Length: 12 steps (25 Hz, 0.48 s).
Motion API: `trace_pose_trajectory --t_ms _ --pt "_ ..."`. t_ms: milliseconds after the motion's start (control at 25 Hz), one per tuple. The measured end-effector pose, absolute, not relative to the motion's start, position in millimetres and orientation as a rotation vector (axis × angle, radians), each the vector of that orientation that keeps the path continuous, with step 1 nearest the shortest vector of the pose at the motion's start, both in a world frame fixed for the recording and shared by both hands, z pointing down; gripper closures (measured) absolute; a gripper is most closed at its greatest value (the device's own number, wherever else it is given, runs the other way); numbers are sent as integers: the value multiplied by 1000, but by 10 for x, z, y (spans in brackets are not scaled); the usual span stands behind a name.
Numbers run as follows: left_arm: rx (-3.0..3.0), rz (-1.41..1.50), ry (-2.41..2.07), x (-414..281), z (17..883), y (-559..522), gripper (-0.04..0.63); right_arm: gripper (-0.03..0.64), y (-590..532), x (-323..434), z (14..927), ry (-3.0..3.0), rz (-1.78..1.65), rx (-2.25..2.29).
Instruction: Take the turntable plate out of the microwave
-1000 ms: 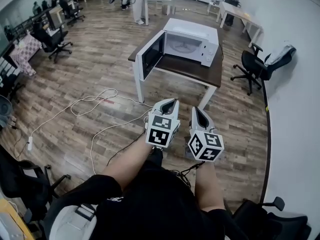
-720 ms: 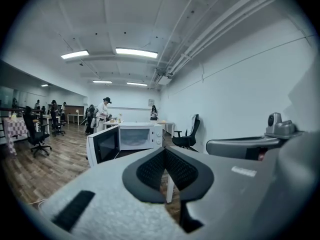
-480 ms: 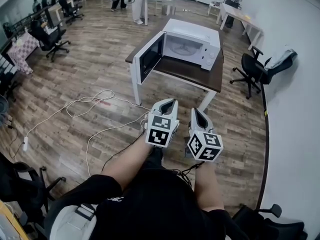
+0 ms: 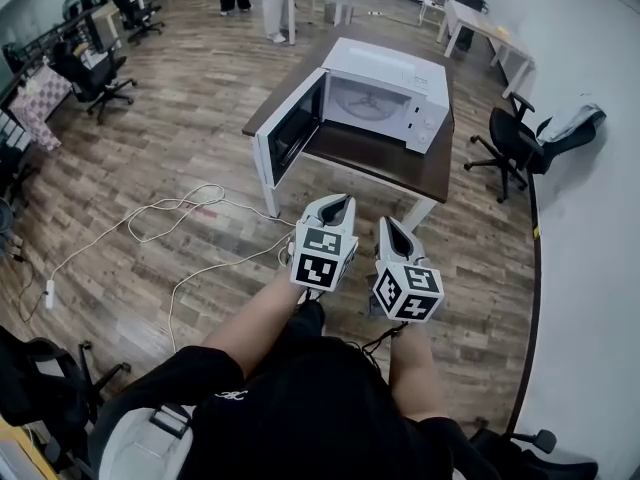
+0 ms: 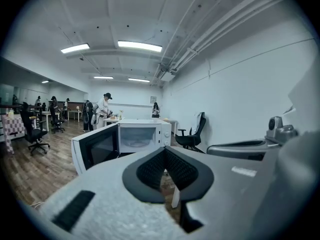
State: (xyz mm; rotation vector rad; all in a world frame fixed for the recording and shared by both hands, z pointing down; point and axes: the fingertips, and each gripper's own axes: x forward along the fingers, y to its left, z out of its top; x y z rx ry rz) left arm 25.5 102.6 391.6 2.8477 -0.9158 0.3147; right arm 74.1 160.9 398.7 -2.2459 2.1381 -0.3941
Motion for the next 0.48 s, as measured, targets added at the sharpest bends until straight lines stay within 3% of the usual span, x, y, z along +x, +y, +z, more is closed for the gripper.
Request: trace_pose_trajectory --t_ms 480 --pt "2832 355 -873 906 3929 -340 586 610 251 1418 3986 2127 -430 -2276"
